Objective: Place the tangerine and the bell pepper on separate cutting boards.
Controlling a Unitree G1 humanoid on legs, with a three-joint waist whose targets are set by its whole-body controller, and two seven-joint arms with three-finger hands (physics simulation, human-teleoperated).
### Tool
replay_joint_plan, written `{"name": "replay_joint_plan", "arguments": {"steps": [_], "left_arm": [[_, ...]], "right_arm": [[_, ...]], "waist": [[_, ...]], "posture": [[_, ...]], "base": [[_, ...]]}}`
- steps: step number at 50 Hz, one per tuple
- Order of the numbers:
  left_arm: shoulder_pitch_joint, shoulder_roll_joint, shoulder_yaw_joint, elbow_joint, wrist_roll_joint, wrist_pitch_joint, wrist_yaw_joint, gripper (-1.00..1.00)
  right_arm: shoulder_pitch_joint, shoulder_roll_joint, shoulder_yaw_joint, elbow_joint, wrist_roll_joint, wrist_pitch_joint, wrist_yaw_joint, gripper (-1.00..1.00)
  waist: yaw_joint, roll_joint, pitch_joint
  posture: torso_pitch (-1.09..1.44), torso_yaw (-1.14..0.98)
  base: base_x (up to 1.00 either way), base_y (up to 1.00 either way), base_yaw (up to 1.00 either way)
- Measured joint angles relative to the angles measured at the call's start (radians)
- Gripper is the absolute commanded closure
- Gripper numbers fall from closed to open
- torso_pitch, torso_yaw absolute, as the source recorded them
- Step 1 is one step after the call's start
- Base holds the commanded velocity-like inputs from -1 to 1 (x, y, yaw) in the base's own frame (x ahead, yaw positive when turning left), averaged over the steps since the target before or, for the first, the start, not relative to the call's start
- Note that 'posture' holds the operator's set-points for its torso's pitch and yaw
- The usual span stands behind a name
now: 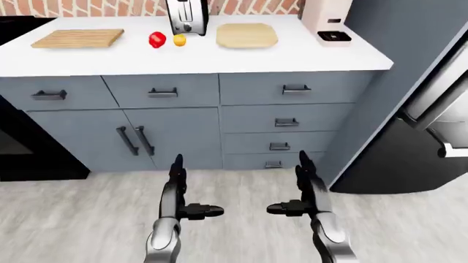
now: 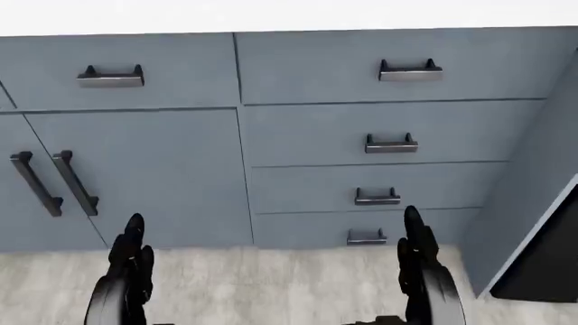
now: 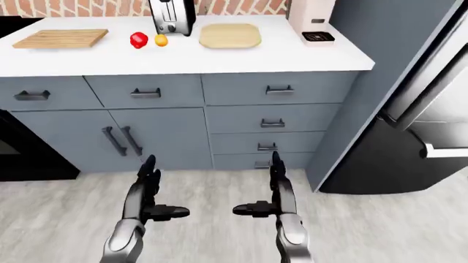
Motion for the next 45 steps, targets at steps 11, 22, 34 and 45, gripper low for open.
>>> {"name": "replay_joint_plan", "arguments": {"steps": [11, 22, 34, 45], "left_arm": [[-0.035, 0.016, 0.006, -0.134, 0.036, 0.083, -0.013, -1.0], [-0.201, 0.046, 0.027, -0.304, 0.071, 0.315, -0.039, -1.0], [-0.447, 0.159, 0.12, -0.403, 0.024, 0.517, -0.027, -1.0], [-0.58, 0.238, 0.144, -0.56, 0.012, 0.669, -0.039, -1.0]], "right_arm": [[-0.041, -0.005, 0.012, -0.185, -0.042, 0.058, -0.003, -1.0], [-0.16, -0.026, -0.003, -0.461, -0.047, 0.306, 0.019, -1.0], [-0.429, -0.118, -0.082, -0.558, -0.012, 0.536, 0.026, -1.0], [-0.545, -0.184, -0.144, -0.703, 0.03, 0.671, 0.003, -1.0]], "waist": [[0.01, -0.004, -0.057], [0.009, -0.005, -0.074], [0.007, 0.001, -0.062], [-0.017, 0.03, -0.045]], "posture": [[0.0, 0.0], [0.0, 0.0], [0.0, 0.0], [0.0, 0.0]], "base": [[0.0, 0.0, 0.0], [0.0, 0.0, 0.0], [0.0, 0.01, 0.0], [0.1, 0.35, 0.0]]}}
